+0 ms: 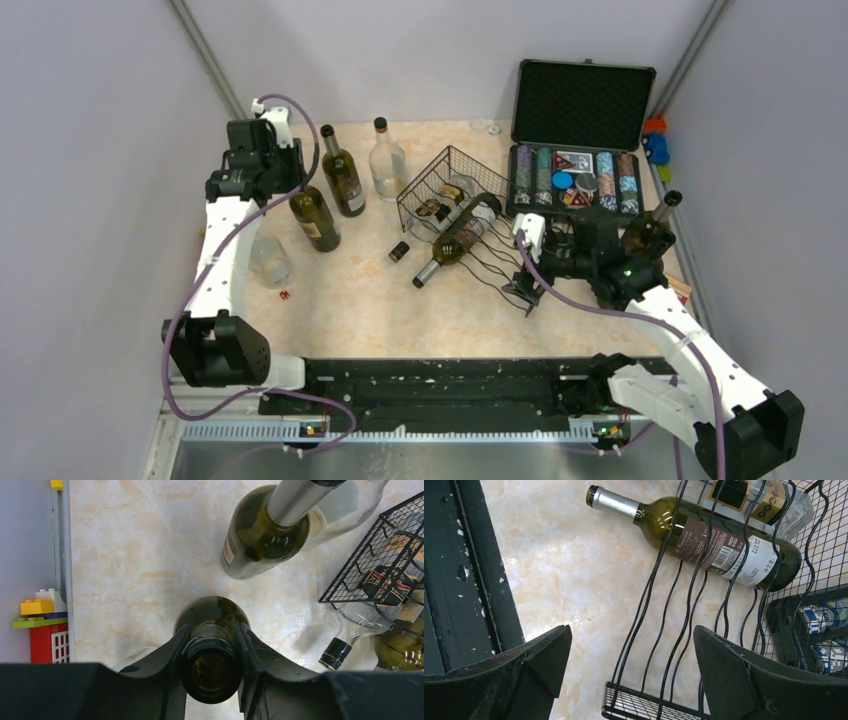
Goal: Put the wine bottle on the wine rack
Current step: Pick up the wine bottle from the center of the board.
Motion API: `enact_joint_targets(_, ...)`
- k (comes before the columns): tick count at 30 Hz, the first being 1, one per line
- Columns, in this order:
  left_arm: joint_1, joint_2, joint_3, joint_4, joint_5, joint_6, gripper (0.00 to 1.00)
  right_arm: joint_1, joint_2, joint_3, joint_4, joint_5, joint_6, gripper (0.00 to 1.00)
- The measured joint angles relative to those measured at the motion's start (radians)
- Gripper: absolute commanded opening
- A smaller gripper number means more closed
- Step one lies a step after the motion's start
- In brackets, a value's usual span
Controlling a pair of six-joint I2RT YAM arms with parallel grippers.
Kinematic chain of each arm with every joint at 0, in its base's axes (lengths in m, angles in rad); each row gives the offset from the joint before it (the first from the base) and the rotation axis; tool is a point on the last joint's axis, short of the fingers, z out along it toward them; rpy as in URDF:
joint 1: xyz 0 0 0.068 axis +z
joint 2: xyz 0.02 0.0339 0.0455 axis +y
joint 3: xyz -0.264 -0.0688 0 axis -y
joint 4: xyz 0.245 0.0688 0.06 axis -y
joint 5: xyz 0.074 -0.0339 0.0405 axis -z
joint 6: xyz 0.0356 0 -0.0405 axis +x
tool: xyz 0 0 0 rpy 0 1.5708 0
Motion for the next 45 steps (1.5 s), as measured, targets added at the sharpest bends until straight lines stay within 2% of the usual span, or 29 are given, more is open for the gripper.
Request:
enact_joint_targets(4,0.001,-0.001,0.000,0.000,0.003,0.002,0.05,0.000,0.001,0.000,0.000,-0.003,0.001,0.95)
enact_joint_targets(6,0.001,-0.004,0.000,-0.005,0.002,0.007,0.00,0.000,0.001,0.000,0.001,-0.003,0.001,0.95)
enact_joint_targets(14,0.001,-0.059,0.000,-0.105,0.011,0.052,0.00,0.000,0.018,0.011,-0.009,-0.002,0.002,0.99)
enact_joint_targets(24,0.002,-0.208,0.000,-0.218,0.127,0.048,0.00,0.011,0.140,0.189,-0.017,-0.042,0.021,0.99)
enact_joint_targets(34,0.002,-0.246,0.065,-0.336,0.221,0.025,0.00,0.159,0.294,0.343,0.024,-0.034,0.084,0.99)
enact_joint_targets(45,0.002,-0.247,0.116,-0.333,0.422,-0.114,0.00,0.263,0.488,0.523,0.147,-0.026,0.252,0.99)
